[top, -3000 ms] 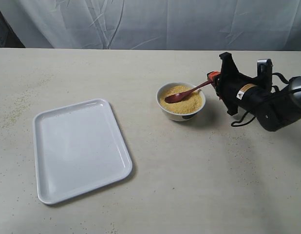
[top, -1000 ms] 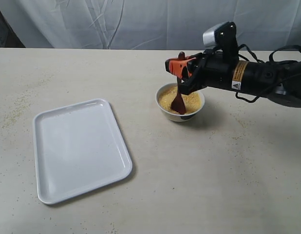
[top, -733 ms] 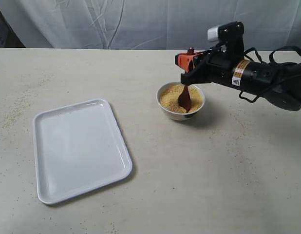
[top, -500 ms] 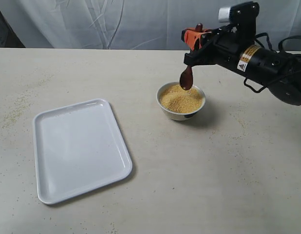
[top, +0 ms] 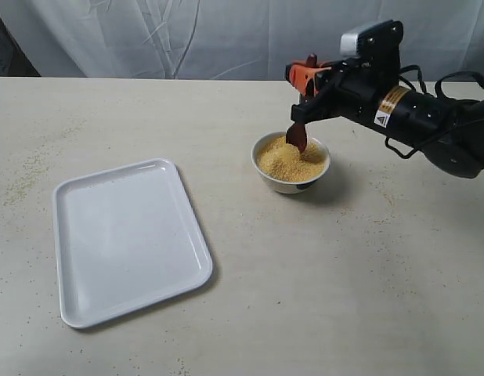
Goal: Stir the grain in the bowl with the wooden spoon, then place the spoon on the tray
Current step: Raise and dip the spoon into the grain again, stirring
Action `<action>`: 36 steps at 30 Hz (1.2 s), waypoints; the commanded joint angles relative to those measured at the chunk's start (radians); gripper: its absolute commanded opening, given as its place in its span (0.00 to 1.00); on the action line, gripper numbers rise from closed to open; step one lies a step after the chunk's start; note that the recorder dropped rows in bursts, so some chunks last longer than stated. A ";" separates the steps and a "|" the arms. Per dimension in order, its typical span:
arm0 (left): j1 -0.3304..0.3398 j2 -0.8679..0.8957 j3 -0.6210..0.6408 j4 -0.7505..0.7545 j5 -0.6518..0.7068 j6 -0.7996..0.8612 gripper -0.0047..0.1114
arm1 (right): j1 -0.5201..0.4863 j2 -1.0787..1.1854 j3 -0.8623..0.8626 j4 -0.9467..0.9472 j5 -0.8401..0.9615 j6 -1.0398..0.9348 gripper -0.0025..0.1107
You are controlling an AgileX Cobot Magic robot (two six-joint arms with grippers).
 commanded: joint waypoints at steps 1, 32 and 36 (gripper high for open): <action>0.004 -0.004 0.003 0.008 -0.014 0.000 0.04 | -0.002 -0.059 0.000 -0.001 -0.038 -0.001 0.02; 0.004 -0.004 0.003 0.008 -0.014 0.000 0.04 | 0.196 -0.085 -0.009 0.443 0.355 -0.177 0.02; 0.004 -0.004 0.003 0.008 -0.014 0.000 0.04 | 0.196 -0.139 -0.017 0.459 0.349 -0.179 0.02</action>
